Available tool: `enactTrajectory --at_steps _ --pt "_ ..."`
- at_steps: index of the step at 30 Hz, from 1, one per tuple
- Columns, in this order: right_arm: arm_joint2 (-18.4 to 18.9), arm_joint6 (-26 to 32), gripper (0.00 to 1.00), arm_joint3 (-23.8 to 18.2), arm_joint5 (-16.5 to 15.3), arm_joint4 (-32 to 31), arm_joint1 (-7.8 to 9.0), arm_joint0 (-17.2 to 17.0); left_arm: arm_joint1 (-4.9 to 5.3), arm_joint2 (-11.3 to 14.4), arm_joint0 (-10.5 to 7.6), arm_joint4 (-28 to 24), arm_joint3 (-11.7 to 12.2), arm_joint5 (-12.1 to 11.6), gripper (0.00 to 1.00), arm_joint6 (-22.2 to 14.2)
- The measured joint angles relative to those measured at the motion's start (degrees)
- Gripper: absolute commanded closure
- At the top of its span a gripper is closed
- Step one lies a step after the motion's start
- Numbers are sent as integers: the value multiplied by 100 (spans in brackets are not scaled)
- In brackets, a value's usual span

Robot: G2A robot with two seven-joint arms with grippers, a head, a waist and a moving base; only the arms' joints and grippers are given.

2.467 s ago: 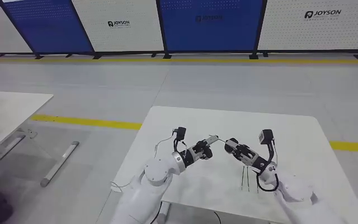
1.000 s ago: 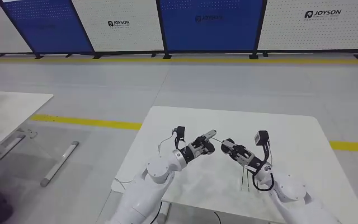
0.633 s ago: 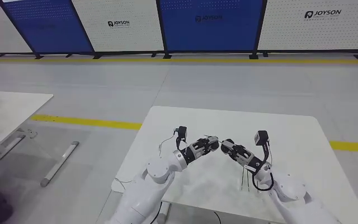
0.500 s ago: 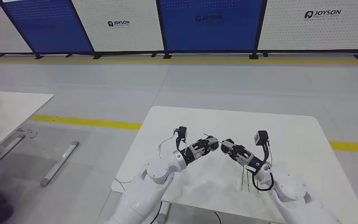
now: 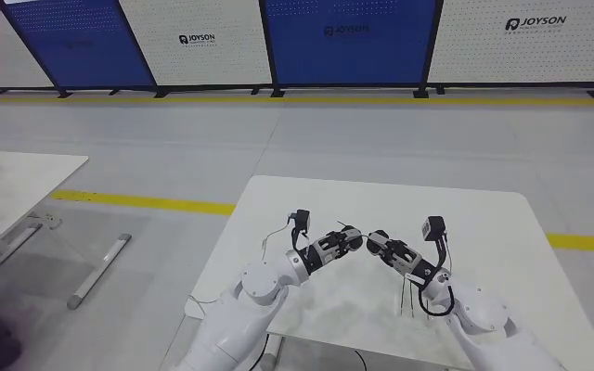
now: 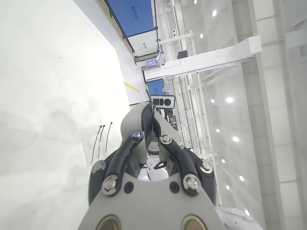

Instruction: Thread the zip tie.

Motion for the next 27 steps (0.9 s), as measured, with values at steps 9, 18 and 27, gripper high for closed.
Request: enactTrajectory --at_steps 9,18,27 --pt "0 0 0 0 0 0 0 0 47 21 8 -20 -24 -20 100 20" --pt "3 -9 0 -4 1 -3 0 -6 87 27 -1 -79 -72 39 100 109" --pt "508 23 0 -253 -194 84 72 -442 195 -419 213 -409 -316 147 100 61"
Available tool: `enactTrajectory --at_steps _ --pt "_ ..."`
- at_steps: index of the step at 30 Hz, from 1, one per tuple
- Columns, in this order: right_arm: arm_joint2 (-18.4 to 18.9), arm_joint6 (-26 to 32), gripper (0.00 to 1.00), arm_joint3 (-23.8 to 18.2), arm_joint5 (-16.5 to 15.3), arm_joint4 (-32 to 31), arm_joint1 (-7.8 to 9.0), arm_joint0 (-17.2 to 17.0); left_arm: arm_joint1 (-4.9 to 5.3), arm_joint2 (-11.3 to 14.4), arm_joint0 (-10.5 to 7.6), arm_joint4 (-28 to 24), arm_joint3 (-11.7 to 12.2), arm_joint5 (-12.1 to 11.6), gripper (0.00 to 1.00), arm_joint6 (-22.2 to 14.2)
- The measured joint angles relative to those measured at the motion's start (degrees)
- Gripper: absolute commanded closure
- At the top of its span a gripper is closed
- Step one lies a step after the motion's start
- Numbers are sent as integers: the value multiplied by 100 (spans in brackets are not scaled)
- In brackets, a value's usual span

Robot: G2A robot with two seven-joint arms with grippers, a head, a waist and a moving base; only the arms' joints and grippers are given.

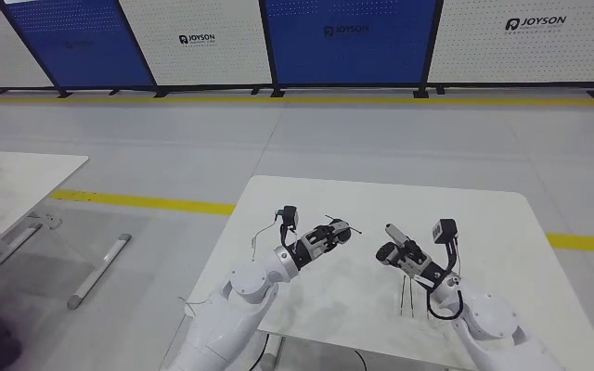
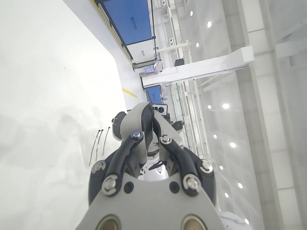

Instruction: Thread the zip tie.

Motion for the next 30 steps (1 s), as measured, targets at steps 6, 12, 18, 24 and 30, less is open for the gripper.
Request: enactTrajectory --at_steps 6,12,18,24,30 --pt "349 263 0 -261 -249 284 63 -352 78 -386 164 -453 -40 71 100 -401" --pt "340 256 0 -254 -242 277 62 -343 77 -376 160 -441 -39 70 100 -387" --pt "340 256 0 -254 -242 277 62 -343 93 -359 196 -478 -91 88 100 -443" --pt "341 256 0 -254 -242 277 62 -343 201 -832 438 -962 -529 -101 100 -1101" --pt "341 256 0 -254 -242 277 62 -343 288 -1283 946 -1415 -1283 -421 100 -1549"
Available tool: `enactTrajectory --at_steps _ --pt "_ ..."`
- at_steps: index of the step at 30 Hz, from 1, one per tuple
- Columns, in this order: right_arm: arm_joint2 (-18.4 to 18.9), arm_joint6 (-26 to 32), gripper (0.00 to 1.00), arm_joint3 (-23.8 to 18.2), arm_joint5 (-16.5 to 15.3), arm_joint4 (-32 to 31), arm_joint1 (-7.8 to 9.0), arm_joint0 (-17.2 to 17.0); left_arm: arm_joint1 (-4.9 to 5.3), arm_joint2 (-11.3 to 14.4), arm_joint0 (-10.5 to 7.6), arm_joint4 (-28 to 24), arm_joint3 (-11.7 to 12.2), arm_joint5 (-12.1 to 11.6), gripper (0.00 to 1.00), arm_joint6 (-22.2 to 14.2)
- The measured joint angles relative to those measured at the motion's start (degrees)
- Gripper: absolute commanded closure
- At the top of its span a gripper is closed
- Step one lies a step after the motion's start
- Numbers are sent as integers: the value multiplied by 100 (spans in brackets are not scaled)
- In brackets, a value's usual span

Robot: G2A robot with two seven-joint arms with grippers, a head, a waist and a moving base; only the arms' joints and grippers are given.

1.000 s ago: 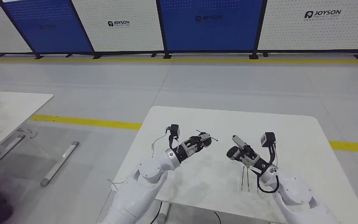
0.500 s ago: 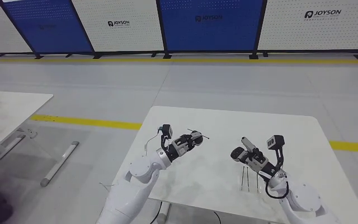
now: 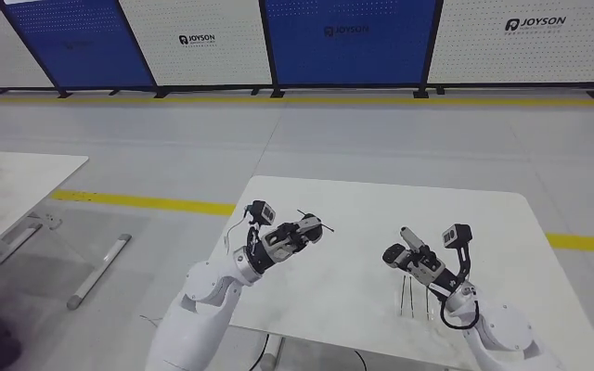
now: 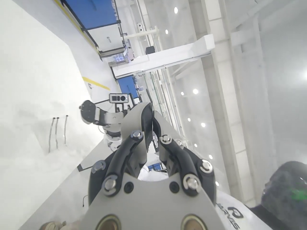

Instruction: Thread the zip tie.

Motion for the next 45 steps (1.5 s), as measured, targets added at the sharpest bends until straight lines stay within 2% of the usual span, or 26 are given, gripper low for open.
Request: enactTrajectory --at_steps 5,11,14,17,25,28,31,35,45 --pt "0 0 0 0 0 0 0 0 24 -188 347 -384 -641 -256 100 0" --pt "0 0 0 0 0 0 0 0 46 -275 599 -559 -1309 -422 100 24" --pt "0 0 0 0 0 0 0 0 54 -277 707 -549 -1521 -454 100 90" --pt "0 0 0 0 0 0 0 0 58 -286 732 -480 -1566 -437 100 246" --pt "0 0 0 0 0 0 0 0 58 -283 727 -476 -1560 -433 100 251" --pt "0 0 0 0 0 0 0 0 67 -196 642 -237 -1458 -266 100 369" --pt "0 0 0 0 0 0 0 0 77 -62 501 64 -1203 -39 100 533" --pt "0 0 0 0 0 0 0 0 84 115 298 467 -745 121 100 776" --pt "0 0 0 0 0 0 0 0 119 452 33 1191 181 539 100 1047"
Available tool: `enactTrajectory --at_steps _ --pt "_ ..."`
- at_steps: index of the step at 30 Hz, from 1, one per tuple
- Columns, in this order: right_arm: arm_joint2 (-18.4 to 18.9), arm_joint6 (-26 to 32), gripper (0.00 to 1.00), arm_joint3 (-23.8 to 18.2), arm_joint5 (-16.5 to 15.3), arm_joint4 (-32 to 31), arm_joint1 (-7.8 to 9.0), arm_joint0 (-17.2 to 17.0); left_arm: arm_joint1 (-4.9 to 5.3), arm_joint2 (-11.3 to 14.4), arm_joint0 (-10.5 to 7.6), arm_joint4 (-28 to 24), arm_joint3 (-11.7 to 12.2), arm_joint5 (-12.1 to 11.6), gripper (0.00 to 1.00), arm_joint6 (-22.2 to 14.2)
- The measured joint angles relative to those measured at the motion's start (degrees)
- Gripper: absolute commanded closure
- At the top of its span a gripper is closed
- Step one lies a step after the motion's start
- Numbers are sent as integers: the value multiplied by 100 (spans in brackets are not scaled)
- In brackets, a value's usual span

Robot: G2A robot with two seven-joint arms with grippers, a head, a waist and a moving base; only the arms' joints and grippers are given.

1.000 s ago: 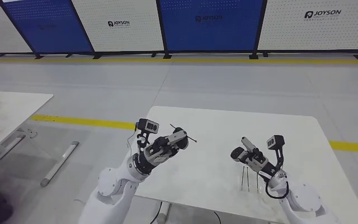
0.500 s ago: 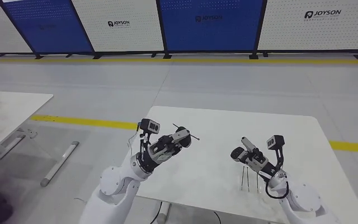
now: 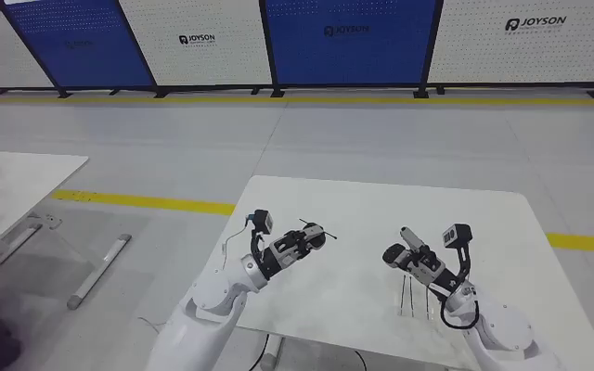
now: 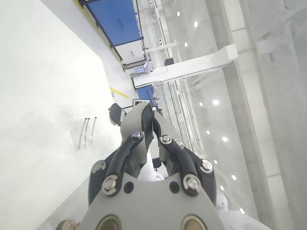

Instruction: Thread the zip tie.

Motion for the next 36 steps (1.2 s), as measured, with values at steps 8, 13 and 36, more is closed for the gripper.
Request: enactTrajectory --at_steps 8,13,36 --pt "0 0 0 0 0 0 0 0 -2 295 -191 467 381 120 100 353" --pt "0 0 0 0 0 0 0 0 -2 291 -189 455 378 120 100 346" --pt "0 0 0 0 0 0 0 0 -1 296 247 -164 -1494 -525 100 966"
